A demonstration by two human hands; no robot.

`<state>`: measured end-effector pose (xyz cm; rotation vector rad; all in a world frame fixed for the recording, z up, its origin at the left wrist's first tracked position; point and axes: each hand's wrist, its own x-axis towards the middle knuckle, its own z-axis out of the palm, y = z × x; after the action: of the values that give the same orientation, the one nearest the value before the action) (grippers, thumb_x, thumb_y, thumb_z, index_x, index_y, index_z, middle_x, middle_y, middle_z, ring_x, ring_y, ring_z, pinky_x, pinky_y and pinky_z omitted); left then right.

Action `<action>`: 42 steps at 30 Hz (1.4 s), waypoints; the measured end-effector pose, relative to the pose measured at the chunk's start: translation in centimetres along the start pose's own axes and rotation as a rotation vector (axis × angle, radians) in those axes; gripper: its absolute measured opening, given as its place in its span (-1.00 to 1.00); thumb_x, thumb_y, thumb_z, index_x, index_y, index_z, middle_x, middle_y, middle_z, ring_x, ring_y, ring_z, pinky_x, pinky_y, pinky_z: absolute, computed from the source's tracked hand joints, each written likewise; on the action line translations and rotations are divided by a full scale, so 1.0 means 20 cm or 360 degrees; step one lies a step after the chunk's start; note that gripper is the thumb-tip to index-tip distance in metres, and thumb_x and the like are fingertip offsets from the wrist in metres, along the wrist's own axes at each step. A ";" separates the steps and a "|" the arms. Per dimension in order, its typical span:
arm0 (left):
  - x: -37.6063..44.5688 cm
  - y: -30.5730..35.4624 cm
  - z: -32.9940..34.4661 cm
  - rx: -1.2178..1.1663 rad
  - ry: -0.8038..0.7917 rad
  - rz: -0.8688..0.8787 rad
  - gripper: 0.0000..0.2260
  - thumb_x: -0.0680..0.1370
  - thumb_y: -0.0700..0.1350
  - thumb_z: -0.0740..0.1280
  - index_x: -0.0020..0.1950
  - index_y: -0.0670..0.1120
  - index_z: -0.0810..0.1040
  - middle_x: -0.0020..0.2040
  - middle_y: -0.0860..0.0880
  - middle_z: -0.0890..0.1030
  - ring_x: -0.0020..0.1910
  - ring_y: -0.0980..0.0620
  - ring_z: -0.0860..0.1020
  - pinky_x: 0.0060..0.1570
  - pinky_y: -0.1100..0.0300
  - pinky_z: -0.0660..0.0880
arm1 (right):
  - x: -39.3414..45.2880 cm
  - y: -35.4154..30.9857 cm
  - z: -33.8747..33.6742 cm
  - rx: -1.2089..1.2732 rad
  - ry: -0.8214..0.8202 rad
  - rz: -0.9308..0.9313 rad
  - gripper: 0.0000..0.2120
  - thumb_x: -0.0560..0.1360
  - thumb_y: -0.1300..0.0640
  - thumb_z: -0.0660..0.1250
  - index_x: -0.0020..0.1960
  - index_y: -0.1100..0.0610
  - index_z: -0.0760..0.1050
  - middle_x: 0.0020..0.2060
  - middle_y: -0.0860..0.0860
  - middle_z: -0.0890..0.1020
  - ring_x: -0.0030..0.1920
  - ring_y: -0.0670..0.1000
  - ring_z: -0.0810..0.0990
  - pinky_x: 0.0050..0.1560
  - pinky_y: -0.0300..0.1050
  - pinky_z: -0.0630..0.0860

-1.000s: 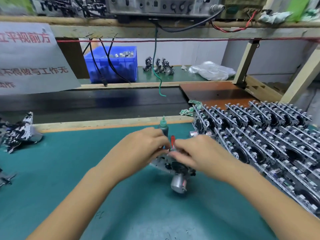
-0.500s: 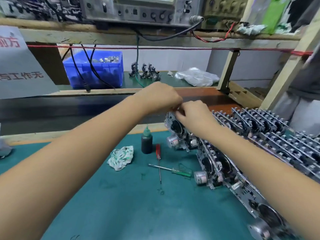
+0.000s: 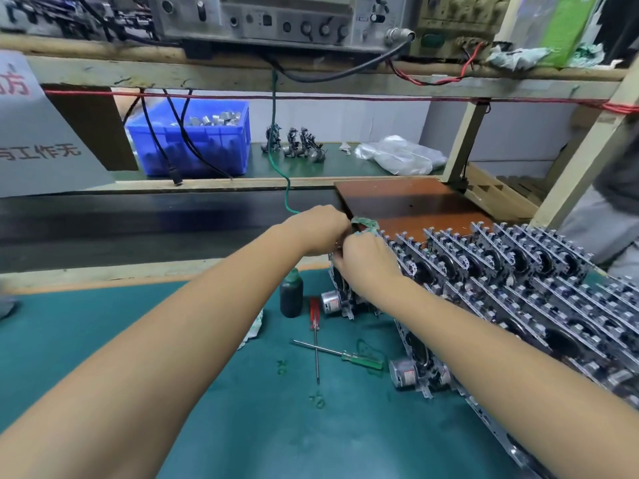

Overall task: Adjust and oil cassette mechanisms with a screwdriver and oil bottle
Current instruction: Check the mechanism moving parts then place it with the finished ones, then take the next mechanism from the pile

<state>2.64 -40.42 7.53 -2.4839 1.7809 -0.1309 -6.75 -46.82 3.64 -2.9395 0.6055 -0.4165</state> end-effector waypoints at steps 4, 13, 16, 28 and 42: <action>0.02 -0.01 0.05 -0.0292 0.0093 -0.0120 -0.84 0.51 -0.28 0.27 0.04 -0.18 0.57 0.05 -0.14 0.62 0.05 -0.15 0.53 -0.14 0.15 0.32 | 0.01 0.01 -0.01 -0.0044 0.0081 0.0025 -0.80 0.57 0.17 0.19 -0.04 0.27 0.53 -0.11 0.18 0.58 -0.04 0.19 0.55 -0.26 -0.07 0.29; -0.01 -0.02 0.06 -0.0391 0.0070 -0.0225 -0.82 0.52 -0.27 0.27 0.08 -0.17 0.58 0.09 -0.12 0.62 0.09 -0.13 0.53 0.01 0.12 0.41 | 0.00 0.01 -0.01 0.0129 -0.0140 0.0140 -0.71 0.53 0.08 0.21 -0.30 0.19 0.34 -0.37 0.06 0.36 -0.20 0.15 0.43 -0.26 -0.11 0.29; -0.05 0.03 0.06 -0.0319 0.0116 -0.0224 -0.79 0.53 -0.29 0.22 0.11 -0.15 0.55 0.12 -0.12 0.59 0.12 -0.12 0.51 0.02 0.11 0.39 | -0.02 0.01 -0.05 0.0073 -0.0078 0.0125 -0.78 0.54 0.06 0.22 -0.12 0.22 0.43 -0.20 0.12 0.52 -0.08 0.18 0.51 -0.23 -0.11 0.28; -1.02 0.00 0.07 -0.0859 0.0581 -0.0631 -0.79 0.49 -0.10 0.34 -0.23 0.23 0.47 -0.21 0.24 0.57 -0.20 0.23 0.51 -0.17 0.16 0.47 | -0.40 -0.48 -0.19 0.0354 -0.0162 -0.0670 -0.86 0.51 0.01 0.23 -0.09 -0.05 0.25 -0.20 -0.08 0.52 -0.07 0.10 0.54 -0.24 -0.07 0.26; -2.21 -0.37 0.20 0.0090 0.0461 -0.1449 -0.69 0.25 -0.27 0.59 -0.04 -0.21 0.65 -0.09 -0.18 0.62 -0.12 -0.27 0.59 -0.11 -0.14 0.54 | -0.48 -1.66 0.20 0.0320 0.0090 -0.1670 -0.74 0.58 0.16 0.13 0.27 0.11 0.32 0.16 0.01 0.44 0.20 0.04 0.38 0.05 -0.09 0.42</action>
<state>-4.04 3.90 3.38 -3.1230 0.5338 -0.5967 -1.79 -12.35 2.84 -2.7854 -0.9776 -0.5765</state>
